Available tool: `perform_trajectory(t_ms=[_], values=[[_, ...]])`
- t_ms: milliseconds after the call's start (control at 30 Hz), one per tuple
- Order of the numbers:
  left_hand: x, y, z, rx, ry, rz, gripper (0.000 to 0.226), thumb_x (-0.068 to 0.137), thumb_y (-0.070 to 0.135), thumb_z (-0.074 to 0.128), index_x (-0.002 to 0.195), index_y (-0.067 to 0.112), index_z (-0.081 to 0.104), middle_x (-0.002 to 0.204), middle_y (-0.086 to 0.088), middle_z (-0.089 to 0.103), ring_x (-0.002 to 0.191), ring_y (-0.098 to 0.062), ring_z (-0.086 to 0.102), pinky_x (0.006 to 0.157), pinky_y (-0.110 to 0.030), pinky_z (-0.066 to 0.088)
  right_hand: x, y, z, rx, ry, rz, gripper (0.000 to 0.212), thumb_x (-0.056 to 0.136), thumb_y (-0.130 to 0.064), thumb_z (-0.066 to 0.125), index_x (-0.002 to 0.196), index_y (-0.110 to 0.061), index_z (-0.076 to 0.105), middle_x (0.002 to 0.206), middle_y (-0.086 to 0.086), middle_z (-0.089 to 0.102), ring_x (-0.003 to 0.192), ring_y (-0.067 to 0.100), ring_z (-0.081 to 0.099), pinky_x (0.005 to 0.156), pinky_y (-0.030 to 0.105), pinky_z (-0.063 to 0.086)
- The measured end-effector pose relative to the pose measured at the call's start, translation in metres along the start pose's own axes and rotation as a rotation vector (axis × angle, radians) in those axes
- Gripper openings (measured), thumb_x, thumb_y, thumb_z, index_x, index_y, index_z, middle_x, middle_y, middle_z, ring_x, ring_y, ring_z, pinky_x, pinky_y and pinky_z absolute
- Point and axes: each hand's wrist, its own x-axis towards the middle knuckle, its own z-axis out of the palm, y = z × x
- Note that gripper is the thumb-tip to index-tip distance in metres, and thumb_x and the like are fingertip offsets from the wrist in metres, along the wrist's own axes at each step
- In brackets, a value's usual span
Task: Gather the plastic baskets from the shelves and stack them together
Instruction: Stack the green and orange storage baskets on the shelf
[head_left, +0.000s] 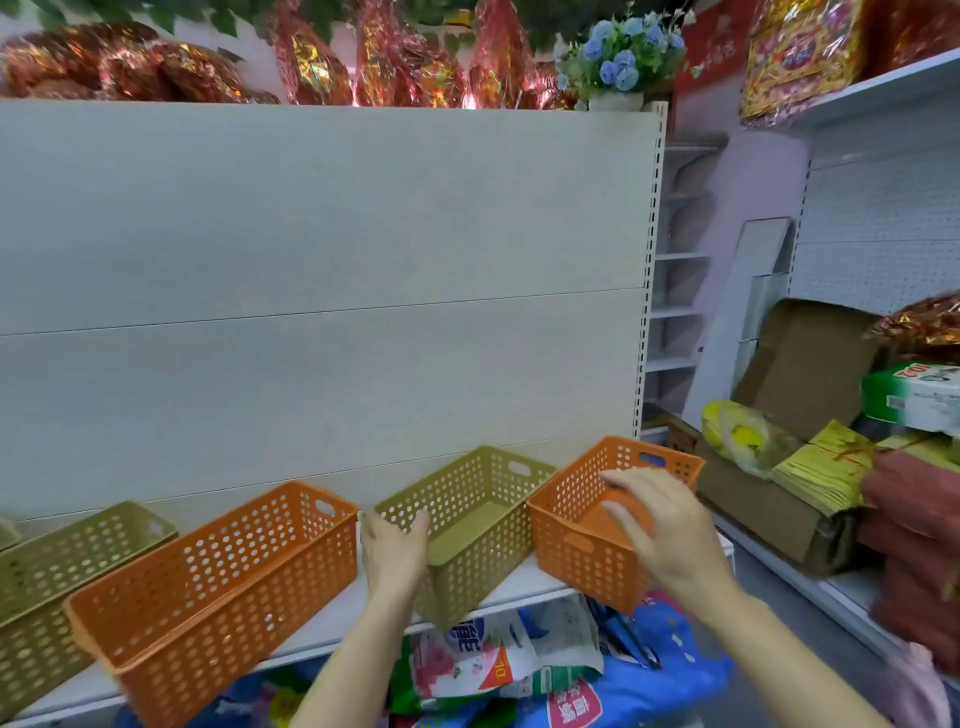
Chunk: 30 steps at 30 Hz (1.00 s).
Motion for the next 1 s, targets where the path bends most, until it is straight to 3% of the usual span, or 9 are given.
perform_trajectory(t_ms=[100,200,300,367,467,600,767,900,1000], values=[[0.022,-0.034,0.026,-0.122,0.113,-0.162,0.081,0.085,0.04,0.061,0.153,0.021,0.02,0.15,-0.013,0.042,0.131,-0.039,0.047,0.108,-0.058,0.04,-0.025,0.023,0.022,-0.121,-0.076,0.023,0.057,0.099,-0.052,0.029,0.114,-0.014,0.068,0.107,-0.001,0.068,0.105,0.012,0.053,0.089,0.028,0.043],[0.047,-0.054,0.048,-0.407,0.176,-0.217,0.057,0.09,0.01,0.046,0.143,0.027,0.037,0.13,-0.011,0.062,0.106,-0.034,0.064,0.096,-0.056,0.051,-0.047,0.048,0.044,-0.158,-0.127,0.044,0.054,0.099,-0.047,0.032,0.119,-0.011,0.067,0.117,0.002,0.068,0.113,0.018,0.059,0.096,0.029,0.041],[0.03,-0.02,0.051,-0.686,0.265,-0.282,0.056,0.091,-0.01,0.032,0.138,0.017,0.047,0.114,-0.007,0.062,0.099,-0.028,0.061,0.087,-0.044,0.053,-0.062,0.072,0.058,-0.173,-0.135,0.044,0.056,0.103,-0.042,0.027,0.122,-0.006,0.065,0.123,0.006,0.066,0.116,0.021,0.06,0.107,0.035,0.033],[0.028,-0.006,0.053,-0.826,0.298,-0.291,0.042,0.09,-0.014,0.03,0.111,0.011,0.057,0.096,-0.004,0.061,0.093,-0.025,0.058,0.072,-0.035,0.052,-0.069,0.082,0.066,-0.171,-0.137,0.028,0.056,0.103,-0.04,0.027,0.123,-0.004,0.064,0.125,0.007,0.065,0.117,0.021,0.059,0.11,0.035,0.029],[0.033,0.025,0.043,-0.97,0.283,-0.201,0.042,0.088,-0.015,0.033,0.099,0.014,0.06,0.095,-0.004,0.065,0.086,-0.027,0.064,0.062,-0.037,0.058,-0.068,0.089,0.071,-0.139,-0.105,-0.021,0.052,0.104,-0.038,0.029,0.122,-0.004,0.065,0.123,0.006,0.066,0.118,0.021,0.058,0.111,0.035,0.029],[0.044,0.062,0.018,-0.947,0.186,-0.148,0.037,0.091,-0.013,0.037,0.101,0.017,0.056,0.099,-0.008,0.064,0.092,-0.032,0.064,0.083,-0.055,0.052,-0.06,0.085,0.093,-0.036,-0.023,-0.082,0.033,0.098,-0.023,0.045,0.11,-0.008,0.071,0.108,0.003,0.071,0.106,0.018,0.061,0.106,0.037,0.036],[0.036,0.084,-0.015,-0.889,0.079,-0.101,0.035,0.094,-0.011,0.037,0.102,0.019,0.052,0.098,-0.004,0.062,0.079,-0.023,0.062,0.077,-0.051,0.05,-0.045,0.046,0.136,0.034,0.03,-0.097,0.043,0.102,-0.031,0.038,0.102,-0.006,0.074,0.098,0.006,0.073,0.09,0.023,0.068,0.095,0.035,0.042],[0.047,0.08,-0.04,-0.809,-0.008,-0.092,0.037,0.096,-0.007,0.039,0.118,0.018,0.056,0.106,-0.005,0.068,0.086,-0.023,0.067,0.075,-0.052,0.054,-0.03,0.002,0.167,0.051,-0.014,-0.104,0.023,0.091,-0.02,0.057,0.101,-0.007,0.073,0.091,0.003,0.072,0.084,0.023,0.066,0.084,0.032,0.046],[0.054,0.082,-0.057,-0.749,-0.041,-0.102,0.035,0.098,-0.006,0.037,0.107,0.02,0.058,0.101,-0.006,0.067,0.083,-0.024,0.066,0.077,-0.053,0.052,-0.019,-0.03,0.19,0.033,-0.049,-0.074,0.023,0.09,-0.022,0.054,0.098,-0.009,0.072,0.086,0.0,0.07,0.08,0.02,0.064,0.076,0.031,0.047]])
